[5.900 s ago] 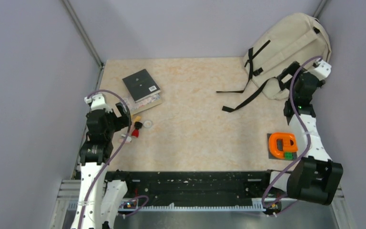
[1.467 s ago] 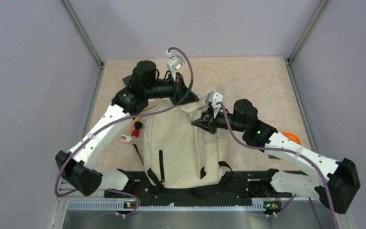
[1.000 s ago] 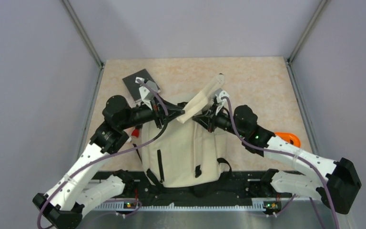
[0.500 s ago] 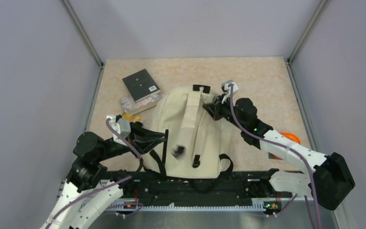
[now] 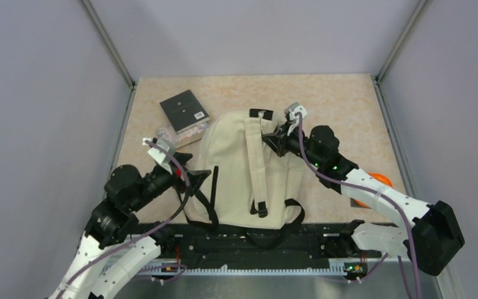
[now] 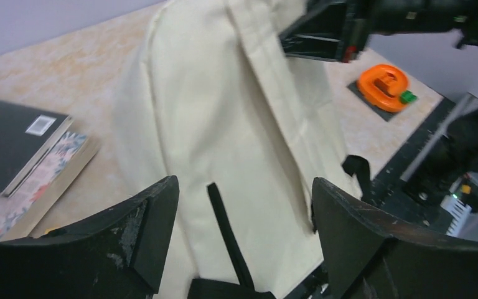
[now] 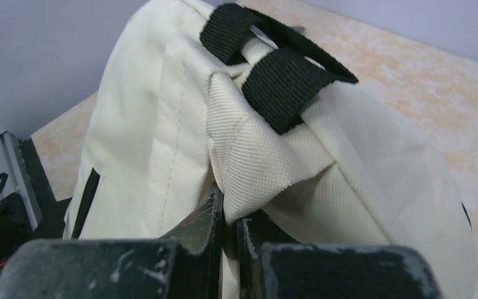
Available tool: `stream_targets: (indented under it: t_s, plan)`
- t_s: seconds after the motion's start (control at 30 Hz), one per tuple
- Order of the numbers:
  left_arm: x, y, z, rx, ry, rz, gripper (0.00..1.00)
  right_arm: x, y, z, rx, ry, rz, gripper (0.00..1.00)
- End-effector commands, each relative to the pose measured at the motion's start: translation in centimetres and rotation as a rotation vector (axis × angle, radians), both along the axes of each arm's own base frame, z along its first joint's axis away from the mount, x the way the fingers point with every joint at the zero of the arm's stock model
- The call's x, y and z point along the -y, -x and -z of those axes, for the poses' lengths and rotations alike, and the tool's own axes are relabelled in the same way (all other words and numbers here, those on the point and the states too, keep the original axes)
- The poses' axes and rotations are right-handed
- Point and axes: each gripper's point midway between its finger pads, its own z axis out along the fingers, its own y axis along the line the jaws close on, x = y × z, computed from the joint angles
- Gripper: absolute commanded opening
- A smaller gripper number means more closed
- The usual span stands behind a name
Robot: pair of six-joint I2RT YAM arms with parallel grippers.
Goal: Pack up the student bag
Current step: Adjust the student bag at the center of the board.
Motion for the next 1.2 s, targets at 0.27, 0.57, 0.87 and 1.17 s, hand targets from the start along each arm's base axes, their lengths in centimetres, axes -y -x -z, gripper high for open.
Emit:
stream_targets:
  t_s: [0.27,0.57,0.87,1.17]
  plan:
    - [0.2,-8.4,-7.0,0.075,-0.005,-0.246,0.88,-2.4,6.1,-14.3,0.426,-0.031,-0.392,0.0]
    - [1.1,-9.6,-5.9,0.055,-0.063,-0.223,0.88,-2.6,6.1,-11.9,0.398,0.048,-0.427,0.0]
    - [3.8,-10.1,-2.1,-0.004,-0.134,-0.097,0.7,-2.8,5.7,-10.7,0.359,0.06,-0.422,0.0]
    - [2.0,-10.7,-1.6,0.056,-0.058,-0.22,0.0,3.8,2.0,-8.4,0.021,-0.122,0.124,0.76]
